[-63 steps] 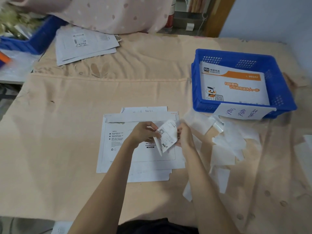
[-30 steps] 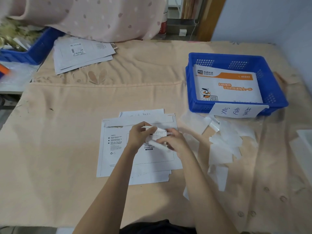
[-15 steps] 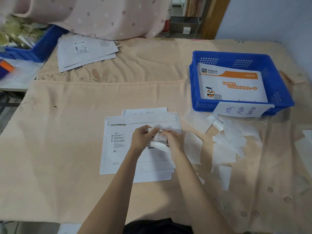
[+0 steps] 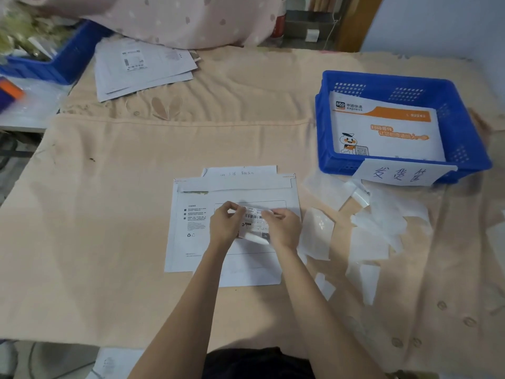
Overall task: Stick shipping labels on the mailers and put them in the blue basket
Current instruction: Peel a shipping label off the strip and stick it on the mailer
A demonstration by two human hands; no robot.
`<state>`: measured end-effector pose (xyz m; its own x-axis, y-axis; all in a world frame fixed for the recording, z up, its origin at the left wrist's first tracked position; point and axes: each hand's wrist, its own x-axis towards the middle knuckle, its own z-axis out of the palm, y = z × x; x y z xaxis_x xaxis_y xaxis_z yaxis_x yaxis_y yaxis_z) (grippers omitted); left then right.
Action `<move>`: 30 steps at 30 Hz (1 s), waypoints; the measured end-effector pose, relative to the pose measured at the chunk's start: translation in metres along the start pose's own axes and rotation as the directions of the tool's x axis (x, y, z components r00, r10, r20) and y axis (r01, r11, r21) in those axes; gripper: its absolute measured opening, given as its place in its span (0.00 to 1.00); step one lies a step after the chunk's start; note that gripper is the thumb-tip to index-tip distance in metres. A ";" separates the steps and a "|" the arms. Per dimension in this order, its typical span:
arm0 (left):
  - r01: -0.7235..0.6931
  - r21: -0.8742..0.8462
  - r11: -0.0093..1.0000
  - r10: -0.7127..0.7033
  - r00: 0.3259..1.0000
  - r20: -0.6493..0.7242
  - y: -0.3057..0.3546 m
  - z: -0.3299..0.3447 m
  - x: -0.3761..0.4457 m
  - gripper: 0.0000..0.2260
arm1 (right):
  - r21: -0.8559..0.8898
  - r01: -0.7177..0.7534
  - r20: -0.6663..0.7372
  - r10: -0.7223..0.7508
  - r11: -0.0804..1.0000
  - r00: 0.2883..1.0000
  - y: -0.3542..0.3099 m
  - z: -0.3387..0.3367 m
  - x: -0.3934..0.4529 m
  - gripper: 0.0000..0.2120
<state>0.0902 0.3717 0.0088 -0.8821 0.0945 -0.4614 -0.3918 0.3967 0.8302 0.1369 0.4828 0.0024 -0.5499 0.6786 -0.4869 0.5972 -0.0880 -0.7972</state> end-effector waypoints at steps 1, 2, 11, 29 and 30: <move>-0.018 0.028 0.999 0.018 1.000 -0.005 0.000 0.000 0.001 0.06 | -0.003 -0.002 -0.012 0.002 1.000 1.000 0.000 0.002 0.000 0.09; -0.032 0.053 0.998 0.032 0.999 -0.006 0.000 0.001 0.003 0.07 | -0.019 0.001 -0.019 -0.001 1.000 1.000 0.000 0.003 0.002 0.08; -0.051 0.307 0.950 0.084 0.992 -0.095 -0.004 0.010 0.023 0.08 | -0.190 0.055 -0.023 -0.060 0.980 0.998 -0.008 0.018 0.014 0.05; 0.059 0.590 0.805 0.079 0.976 -0.205 -0.015 0.021 0.038 0.11 | -0.285 -0.018 -0.107 -0.013 0.958 0.994 -0.007 0.028 0.029 0.05; 0.066 0.590 0.805 0.076 0.974 -0.211 -0.015 0.021 0.038 0.11 | -0.290 -0.018 -0.110 -0.015 0.957 0.994 -0.006 0.029 0.029 0.05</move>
<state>0.0684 0.3888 -0.0282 -0.9445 -0.0710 -0.3207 -0.2188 0.8642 0.4531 0.1003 0.4821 -0.0169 -0.4909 0.7562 -0.4326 0.7505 0.1148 -0.6508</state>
